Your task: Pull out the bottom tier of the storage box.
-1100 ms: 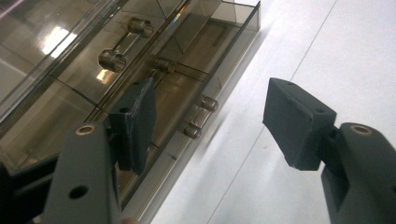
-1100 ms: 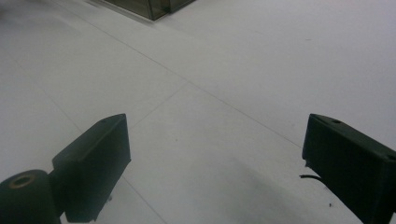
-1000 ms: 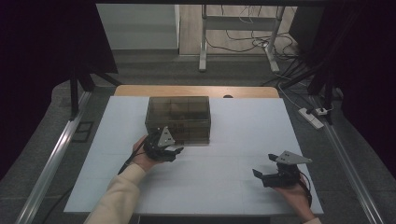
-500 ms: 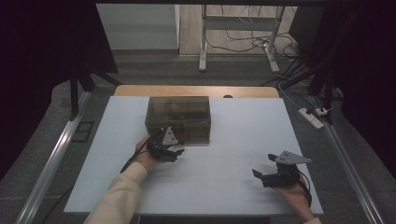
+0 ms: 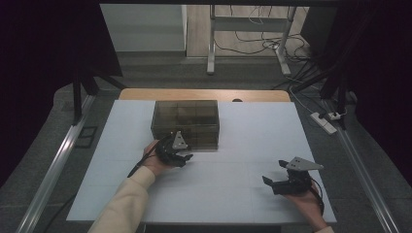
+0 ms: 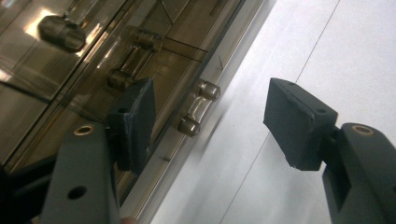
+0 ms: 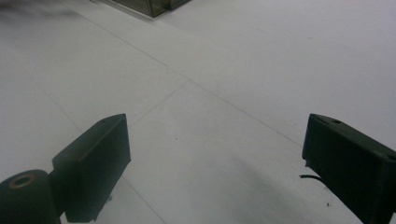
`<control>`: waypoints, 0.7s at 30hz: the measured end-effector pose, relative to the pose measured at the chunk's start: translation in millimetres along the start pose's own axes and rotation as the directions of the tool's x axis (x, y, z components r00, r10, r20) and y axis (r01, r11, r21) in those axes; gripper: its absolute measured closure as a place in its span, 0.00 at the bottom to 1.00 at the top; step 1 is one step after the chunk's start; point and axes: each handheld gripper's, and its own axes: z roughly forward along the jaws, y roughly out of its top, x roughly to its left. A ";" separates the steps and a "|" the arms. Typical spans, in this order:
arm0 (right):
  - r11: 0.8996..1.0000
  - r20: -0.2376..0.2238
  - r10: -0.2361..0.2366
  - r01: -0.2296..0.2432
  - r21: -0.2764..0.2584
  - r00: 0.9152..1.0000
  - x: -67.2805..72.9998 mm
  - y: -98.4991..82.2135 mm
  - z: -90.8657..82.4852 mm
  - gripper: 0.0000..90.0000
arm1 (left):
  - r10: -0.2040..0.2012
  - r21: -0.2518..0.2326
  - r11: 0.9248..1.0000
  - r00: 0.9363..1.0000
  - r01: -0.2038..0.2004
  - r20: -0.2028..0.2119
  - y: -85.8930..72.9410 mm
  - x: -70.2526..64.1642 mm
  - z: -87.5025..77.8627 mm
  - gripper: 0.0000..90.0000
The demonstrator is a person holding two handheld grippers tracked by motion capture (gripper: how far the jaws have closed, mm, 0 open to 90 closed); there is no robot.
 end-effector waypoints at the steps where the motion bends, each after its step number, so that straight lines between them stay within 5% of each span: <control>1: 1.000 0.000 0.000 0.000 0.000 1.000 0.0 0.0 0.0 0.08 | 0.003 0.002 1.000 1.000 -0.003 -0.002 0.5 0.0 0.9 0.39; 21: 1.000 0.004 -0.006 0.006 0.005 1.000 1.3 0.4 2.1 0.08 | 0.001 0.047 0.999 1.000 -0.001 0.007 4.6 4.1 16.1 0.41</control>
